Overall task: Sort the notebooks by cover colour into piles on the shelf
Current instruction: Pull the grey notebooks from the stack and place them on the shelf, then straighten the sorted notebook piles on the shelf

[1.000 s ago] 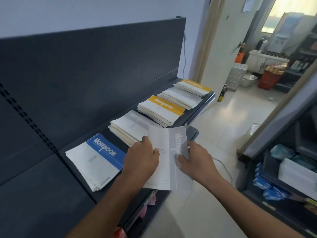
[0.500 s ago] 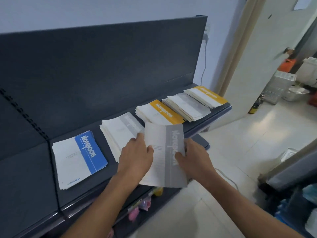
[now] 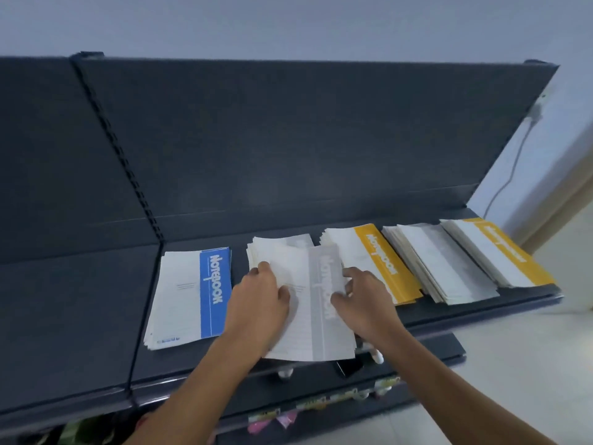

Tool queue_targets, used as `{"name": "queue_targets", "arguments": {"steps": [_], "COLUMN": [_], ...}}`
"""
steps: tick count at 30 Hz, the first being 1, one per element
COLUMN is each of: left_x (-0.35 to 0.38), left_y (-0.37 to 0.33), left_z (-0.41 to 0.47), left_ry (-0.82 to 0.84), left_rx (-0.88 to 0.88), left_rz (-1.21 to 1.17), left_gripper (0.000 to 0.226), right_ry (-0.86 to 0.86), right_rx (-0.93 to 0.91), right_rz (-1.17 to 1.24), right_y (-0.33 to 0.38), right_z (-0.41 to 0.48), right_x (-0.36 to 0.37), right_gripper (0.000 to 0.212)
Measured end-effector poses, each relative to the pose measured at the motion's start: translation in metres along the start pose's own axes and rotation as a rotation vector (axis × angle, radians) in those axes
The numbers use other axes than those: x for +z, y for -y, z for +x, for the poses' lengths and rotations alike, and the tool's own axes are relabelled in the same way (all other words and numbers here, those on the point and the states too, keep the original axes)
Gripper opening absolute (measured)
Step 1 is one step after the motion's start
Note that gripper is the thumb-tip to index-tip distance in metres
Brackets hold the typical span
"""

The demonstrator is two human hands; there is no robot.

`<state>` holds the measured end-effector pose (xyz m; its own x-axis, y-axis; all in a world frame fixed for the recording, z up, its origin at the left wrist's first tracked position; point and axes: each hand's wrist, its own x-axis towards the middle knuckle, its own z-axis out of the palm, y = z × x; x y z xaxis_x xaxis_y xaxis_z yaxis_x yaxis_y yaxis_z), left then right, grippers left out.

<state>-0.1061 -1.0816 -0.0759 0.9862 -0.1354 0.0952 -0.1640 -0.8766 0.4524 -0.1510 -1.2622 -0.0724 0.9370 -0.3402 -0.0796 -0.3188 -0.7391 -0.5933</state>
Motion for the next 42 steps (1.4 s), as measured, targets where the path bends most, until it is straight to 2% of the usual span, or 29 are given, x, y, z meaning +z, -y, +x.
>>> {"name": "queue_targets", "arguments": {"steps": [4, 10, 14, 19, 24, 30, 34, 38, 40, 42], "left_x": [0.008, 0.018, 0.027, 0.033, 0.032, 0.025, 0.012, -0.008, -0.018, -0.028], "left_y": [0.006, 0.015, 0.020, 0.017, 0.019, 0.032, 0.048, 0.078, 0.099, 0.120], "left_z": [0.027, 0.049, 0.054, 0.054, 0.044, 0.038, 0.032, 0.027, 0.026, 0.028], "left_ry": [-0.051, -0.057, -0.024, -0.070, -0.068, -0.085, -0.110, -0.139, -0.134, -0.131], "left_rx": [-0.027, -0.085, -0.118, -0.072, -0.110, -0.178, -0.235, -0.285, -0.305, -0.329], "left_rz": [-0.009, 0.010, 0.034, 0.153, 0.190, 0.172, 0.143, 0.123, 0.114, 0.118], "left_gripper": [0.028, 0.034, 0.038, 0.037, 0.038, 0.038, 0.037, 0.034, 0.035, 0.038], "right_ry": [0.004, 0.001, 0.046, 0.098, 0.102, 0.062, 0.061, 0.168, 0.238, 0.349], "right_rx": [-0.067, -0.124, -0.120, -0.171, -0.211, -0.273, -0.377, -0.465, -0.463, -0.386], "right_rz": [-0.053, -0.177, -0.236, -0.282, -0.342, -0.370, -0.292, -0.143, -0.072, 0.042], "right_y": [0.010, 0.023, 0.019, 0.014, 0.013, 0.016, 0.036, 0.071, 0.089, 0.106], "right_z": [0.043, 0.079, 0.088, 0.097, 0.097, 0.098, 0.090, 0.074, 0.067, 0.062], "right_x": [0.006, 0.021, 0.032, 0.042, 0.046, 0.044, 0.044, 0.056, 0.068, 0.083], "right_gripper": [0.041, 0.030, 0.033, 0.043, 0.035, 0.037, 0.042, 0.040, 0.038, 0.035]}}
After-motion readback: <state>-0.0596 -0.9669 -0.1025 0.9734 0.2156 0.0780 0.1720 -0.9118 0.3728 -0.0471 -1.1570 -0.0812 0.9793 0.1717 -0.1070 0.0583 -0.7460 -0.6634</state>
